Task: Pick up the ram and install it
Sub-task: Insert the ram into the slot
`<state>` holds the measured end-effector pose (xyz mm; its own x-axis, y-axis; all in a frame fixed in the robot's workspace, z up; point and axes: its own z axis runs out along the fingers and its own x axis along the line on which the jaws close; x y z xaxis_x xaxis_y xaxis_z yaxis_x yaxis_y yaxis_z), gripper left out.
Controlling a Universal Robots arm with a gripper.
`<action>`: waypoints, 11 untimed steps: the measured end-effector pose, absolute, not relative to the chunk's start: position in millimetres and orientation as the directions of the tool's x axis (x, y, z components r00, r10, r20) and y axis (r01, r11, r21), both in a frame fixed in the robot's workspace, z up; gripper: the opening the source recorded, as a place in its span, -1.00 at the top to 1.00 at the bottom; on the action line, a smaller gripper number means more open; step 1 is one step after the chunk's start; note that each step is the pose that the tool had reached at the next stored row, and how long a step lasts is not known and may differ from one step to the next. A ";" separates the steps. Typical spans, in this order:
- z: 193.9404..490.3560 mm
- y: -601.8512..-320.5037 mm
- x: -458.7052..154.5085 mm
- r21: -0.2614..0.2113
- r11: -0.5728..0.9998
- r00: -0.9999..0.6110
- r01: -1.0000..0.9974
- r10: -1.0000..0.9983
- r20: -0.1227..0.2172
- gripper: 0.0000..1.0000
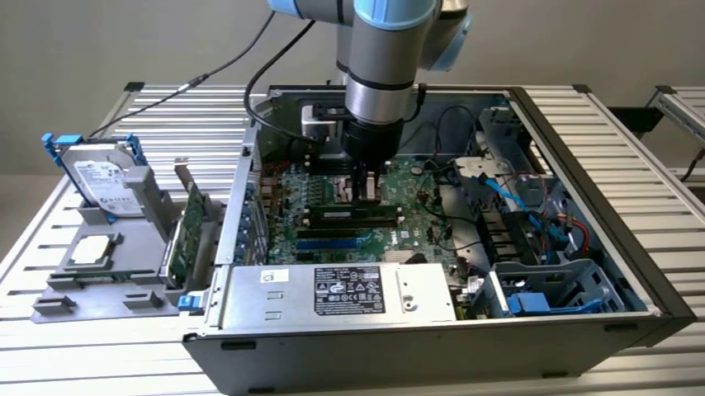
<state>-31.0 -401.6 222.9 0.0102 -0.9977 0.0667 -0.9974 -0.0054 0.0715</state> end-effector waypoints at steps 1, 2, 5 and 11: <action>222.6 -401.4 -30.9 0.071 -0.005 0.010 -0.997 -0.998 0.067 0.72; 222.3 -401.4 -30.9 0.071 -0.005 0.010 -0.997 -0.998 0.067 0.72; 221.3 -400.9 -30.9 0.071 -0.005 0.010 -0.997 -0.998 0.067 0.72; 219.3 -399.2 -30.7 0.072 -0.005 0.010 -0.997 -0.998 0.068 0.72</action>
<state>-30.7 -399.2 219.3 0.0102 -0.9976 0.0680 -0.9974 -0.0053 0.0718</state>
